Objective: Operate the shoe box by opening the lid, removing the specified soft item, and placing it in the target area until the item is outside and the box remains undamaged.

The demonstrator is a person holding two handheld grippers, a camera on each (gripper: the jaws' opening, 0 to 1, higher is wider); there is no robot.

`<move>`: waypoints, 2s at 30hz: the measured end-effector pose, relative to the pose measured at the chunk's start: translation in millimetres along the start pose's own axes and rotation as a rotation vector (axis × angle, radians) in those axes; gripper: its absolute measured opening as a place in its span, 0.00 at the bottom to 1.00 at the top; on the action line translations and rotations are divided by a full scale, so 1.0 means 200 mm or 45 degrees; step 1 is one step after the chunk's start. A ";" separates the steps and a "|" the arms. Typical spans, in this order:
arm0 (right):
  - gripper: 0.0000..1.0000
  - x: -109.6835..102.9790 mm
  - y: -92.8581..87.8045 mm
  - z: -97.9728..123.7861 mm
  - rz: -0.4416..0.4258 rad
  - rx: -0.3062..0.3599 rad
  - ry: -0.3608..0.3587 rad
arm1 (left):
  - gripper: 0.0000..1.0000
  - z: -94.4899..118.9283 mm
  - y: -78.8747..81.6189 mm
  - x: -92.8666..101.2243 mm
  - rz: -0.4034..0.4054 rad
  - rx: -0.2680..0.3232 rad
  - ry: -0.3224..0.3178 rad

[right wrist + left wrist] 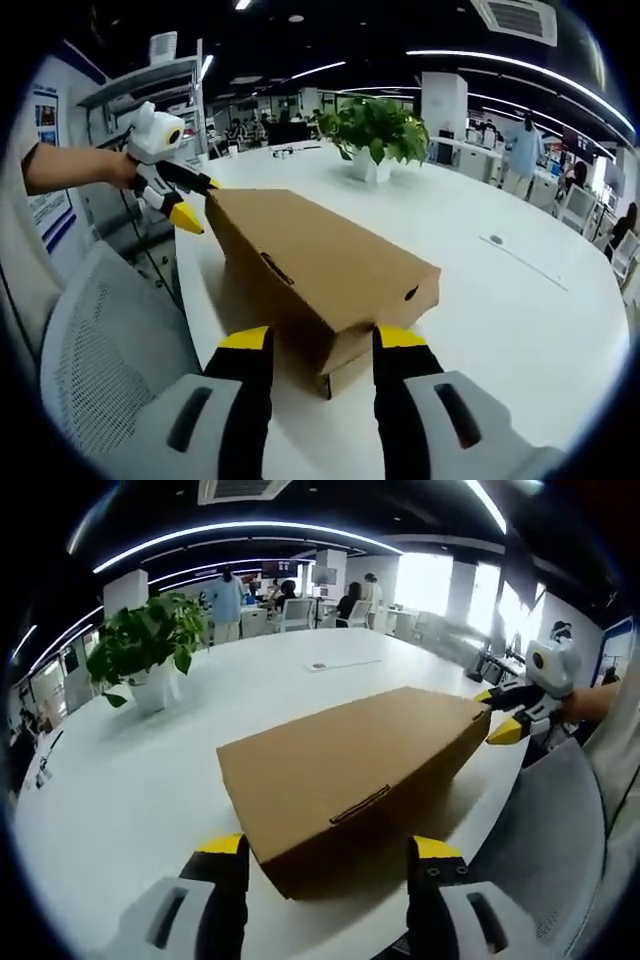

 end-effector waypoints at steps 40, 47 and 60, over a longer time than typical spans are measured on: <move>0.38 0.24 0.42 0.07 0.176 0.137 -0.072 | 0.67 0.01 0.49 -0.15 -0.019 0.249 0.106; 0.39 0.30 0.46 0.06 0.188 0.142 -0.074 | 0.54 -0.03 0.54 -0.22 -0.004 0.277 0.158; 0.38 0.40 0.52 0.02 0.198 0.135 -0.085 | 0.33 -0.11 0.62 -0.36 0.010 0.302 0.257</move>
Point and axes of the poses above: the point that each gripper's makers call its tool centre point, and the gripper's own axes: z roughly backward along the fingers, x roughly to its right, y roughly out of its top, the point moved 2 cm from there along z, roughly backward along the fingers, and after that the axes turned 12 degrees about y, right-handed, at the moved point
